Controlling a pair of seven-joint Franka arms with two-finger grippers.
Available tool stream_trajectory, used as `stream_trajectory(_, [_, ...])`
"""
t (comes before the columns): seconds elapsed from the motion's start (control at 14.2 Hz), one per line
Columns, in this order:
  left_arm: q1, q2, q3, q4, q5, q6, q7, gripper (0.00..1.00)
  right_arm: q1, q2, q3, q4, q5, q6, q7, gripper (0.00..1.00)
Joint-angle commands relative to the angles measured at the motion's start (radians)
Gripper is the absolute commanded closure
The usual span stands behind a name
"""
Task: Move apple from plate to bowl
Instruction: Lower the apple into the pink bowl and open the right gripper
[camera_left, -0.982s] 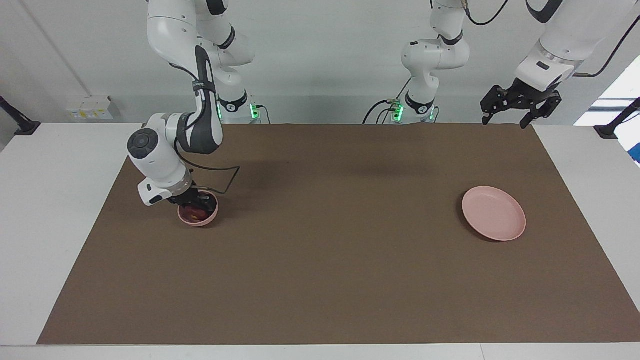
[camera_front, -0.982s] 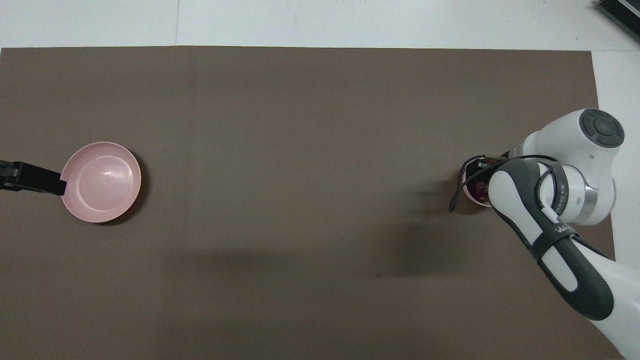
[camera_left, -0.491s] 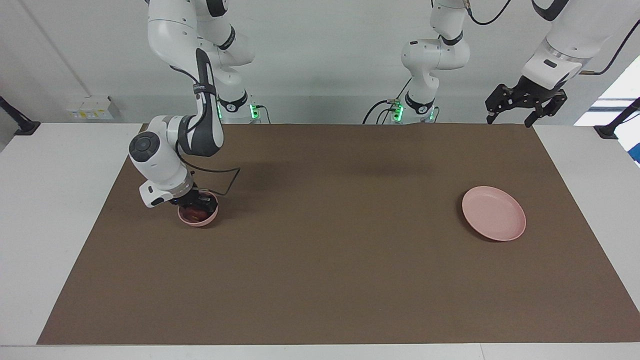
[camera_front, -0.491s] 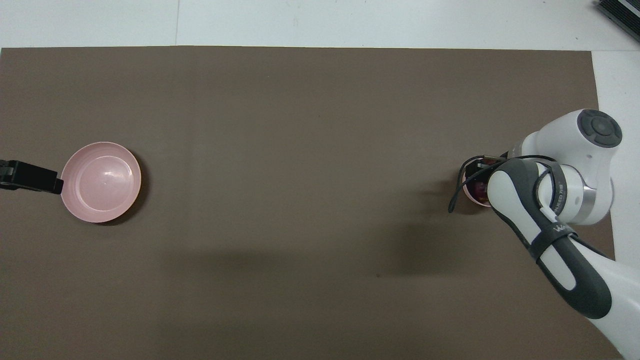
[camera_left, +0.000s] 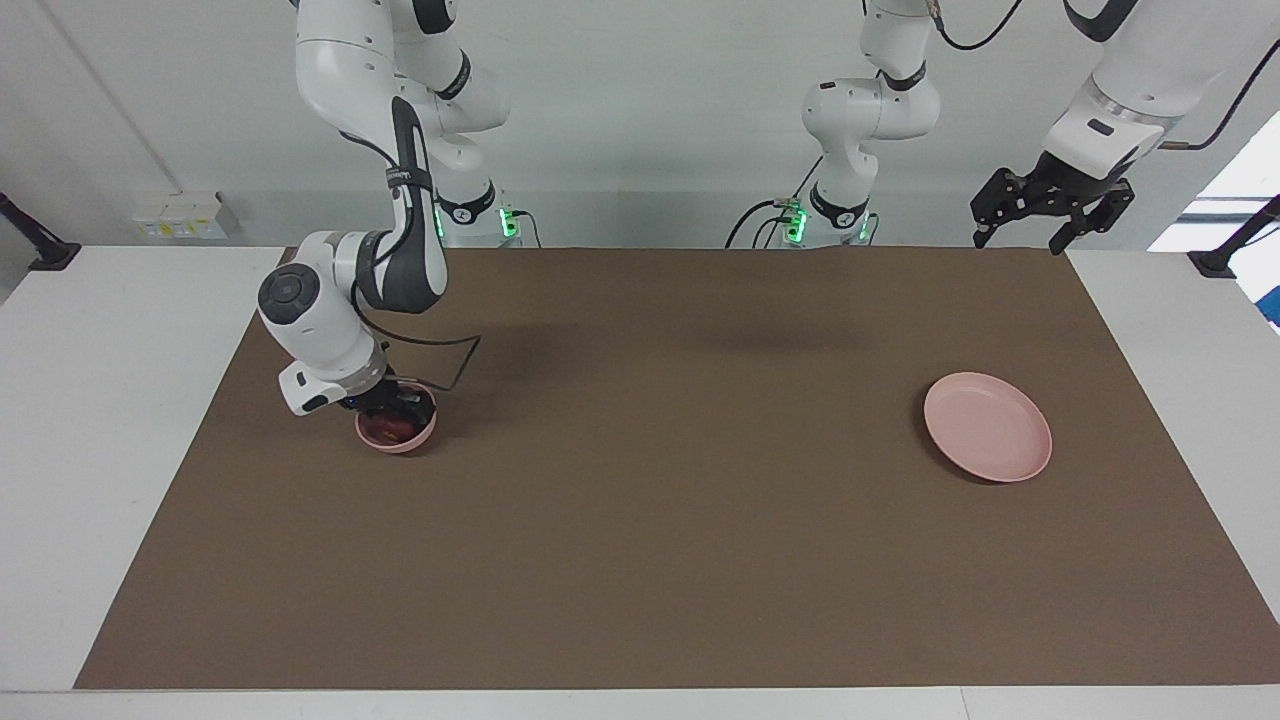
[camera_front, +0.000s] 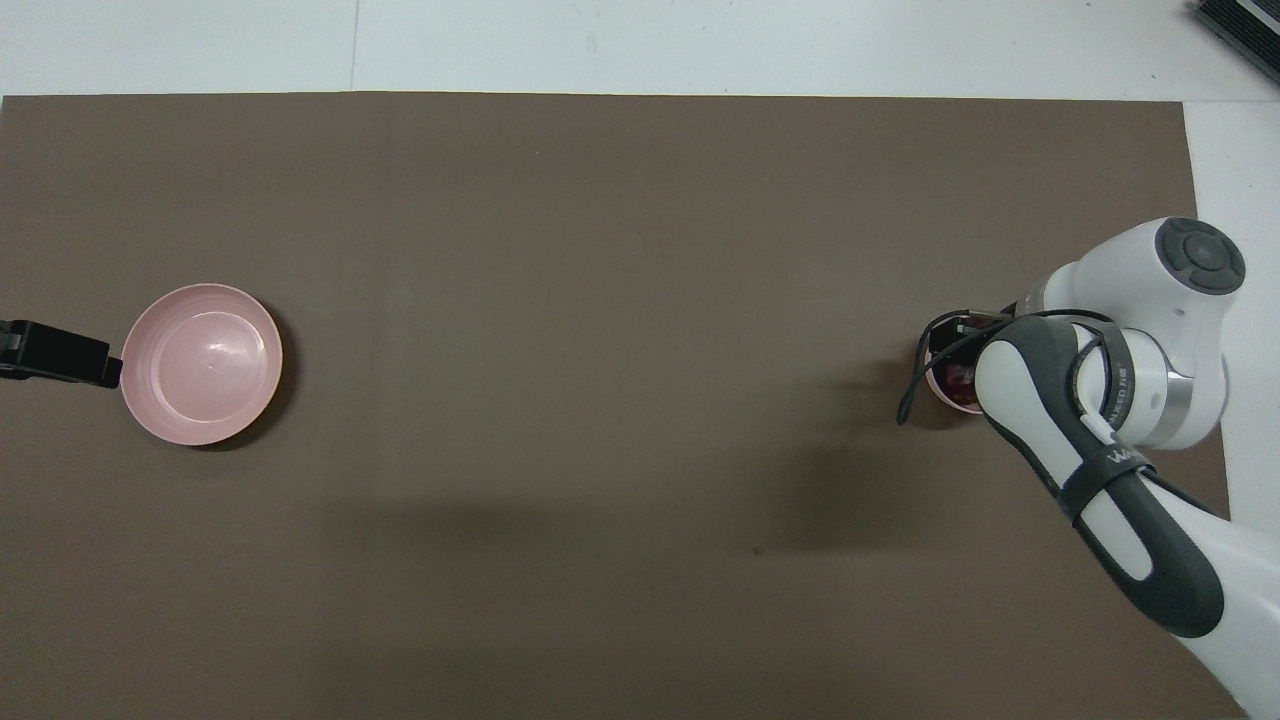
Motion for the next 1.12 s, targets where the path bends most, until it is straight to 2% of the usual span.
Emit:
stream_trajectory(0.0, [-0.015,0.008,0.012,0.021,0.005,-0.02,-0.003,0.0,-0.012,0.006,0.007,0.006,-0.013,0.019,-0.014,0.0])
stream_trajectory(0.28, [-0.016,0.008,0.012,0.021,0.005,-0.021,-0.006,0.0,-0.011,-0.01,0.007,0.029,-0.013,-0.009,-0.023,0.0])
stream_trajectory(0.49, [-0.019,0.008,0.012,0.021,0.005,-0.02,-0.004,0.0,-0.009,-0.05,0.003,0.09,-0.021,-0.102,-0.044,0.0])
stream_trajectory(0.77, [-0.024,0.008,0.01,0.024,0.006,-0.02,0.006,0.0,0.005,-0.155,0.006,0.115,-0.11,-0.178,-0.054,0.0])
stream_trajectory(0.91, [-0.025,0.014,0.004,0.032,0.012,-0.017,0.008,0.0,0.005,-0.215,0.007,0.121,-0.113,-0.219,-0.061,0.0])
stream_trajectory(1.05, [-0.025,0.011,0.0,0.035,0.017,-0.021,0.008,0.0,0.005,-0.247,0.006,0.171,-0.116,-0.297,-0.069,0.0])
